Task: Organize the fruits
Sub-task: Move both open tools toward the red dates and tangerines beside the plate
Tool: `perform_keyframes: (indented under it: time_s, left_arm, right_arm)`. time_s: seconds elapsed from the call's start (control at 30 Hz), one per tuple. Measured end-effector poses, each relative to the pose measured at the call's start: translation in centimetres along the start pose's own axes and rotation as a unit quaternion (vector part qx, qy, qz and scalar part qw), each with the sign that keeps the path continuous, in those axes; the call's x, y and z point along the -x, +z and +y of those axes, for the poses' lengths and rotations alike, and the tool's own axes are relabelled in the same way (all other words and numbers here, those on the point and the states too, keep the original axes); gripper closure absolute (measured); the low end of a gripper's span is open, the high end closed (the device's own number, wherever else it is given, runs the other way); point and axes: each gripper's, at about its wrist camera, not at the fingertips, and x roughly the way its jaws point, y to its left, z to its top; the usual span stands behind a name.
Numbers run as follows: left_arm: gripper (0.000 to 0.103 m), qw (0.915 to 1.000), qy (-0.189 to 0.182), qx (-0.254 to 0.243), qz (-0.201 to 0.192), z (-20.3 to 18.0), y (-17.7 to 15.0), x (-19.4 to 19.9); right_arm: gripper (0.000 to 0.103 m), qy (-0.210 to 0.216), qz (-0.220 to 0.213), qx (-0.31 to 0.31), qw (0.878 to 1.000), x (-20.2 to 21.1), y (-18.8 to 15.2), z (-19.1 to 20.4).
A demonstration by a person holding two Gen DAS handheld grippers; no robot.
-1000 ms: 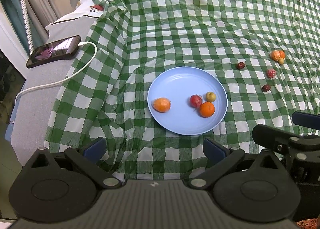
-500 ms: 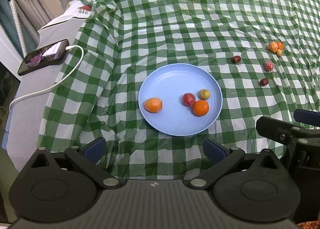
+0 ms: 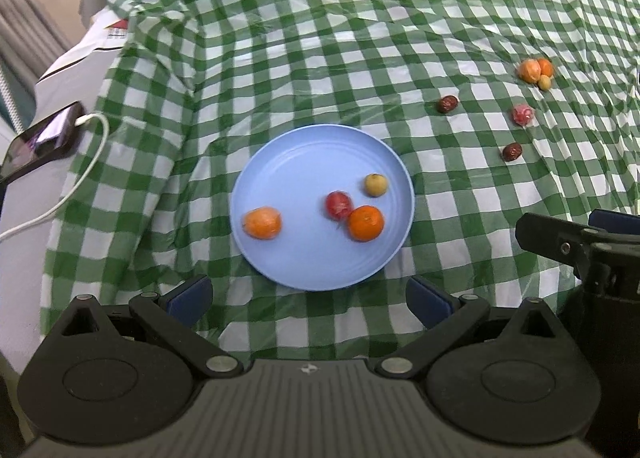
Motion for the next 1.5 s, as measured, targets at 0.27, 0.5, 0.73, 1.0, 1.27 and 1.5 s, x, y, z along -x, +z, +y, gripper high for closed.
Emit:
perform_keyframes:
  time_s: [0.27,0.5,0.73,1.0,1.27,1.5]
  left_arm:
    - [0.000,0.9995,-0.006,-0.023,0.020,-3.0,2.2,-2.4]
    - [0.000,0.9984,-0.014,-0.041,0.035,-5.8,4.0,-4.5]
    - [0.000,0.9970,-0.021,-0.060,0.043,-8.5,5.8,-6.4]
    - [0.000,0.9957,-0.025,-0.075,0.048,-11.3,7.9,-8.7]
    - [0.000,0.9951,-0.033,-0.081,0.047,-13.6,10.2,-10.6]
    - [0.000,0.9941,-0.039,-0.088,0.050,-15.0,11.3,-11.9]
  right_arm:
    - [0.004,-0.023,0.003,-0.028,0.999,-1.6,1.5,-3.3]
    - [0.004,-0.042,0.006,-0.049,0.998,-2.9,2.8,-6.3]
    - [0.004,-0.050,0.013,-0.064,0.997,-4.4,3.8,-8.6]
    - [0.004,-0.064,0.017,-0.075,0.995,-5.8,4.8,-11.0]
    - [0.004,-0.083,0.016,-0.088,0.993,-7.0,6.2,-14.1]
    - [0.004,-0.094,0.009,-0.092,0.991,-7.7,7.6,-16.4]
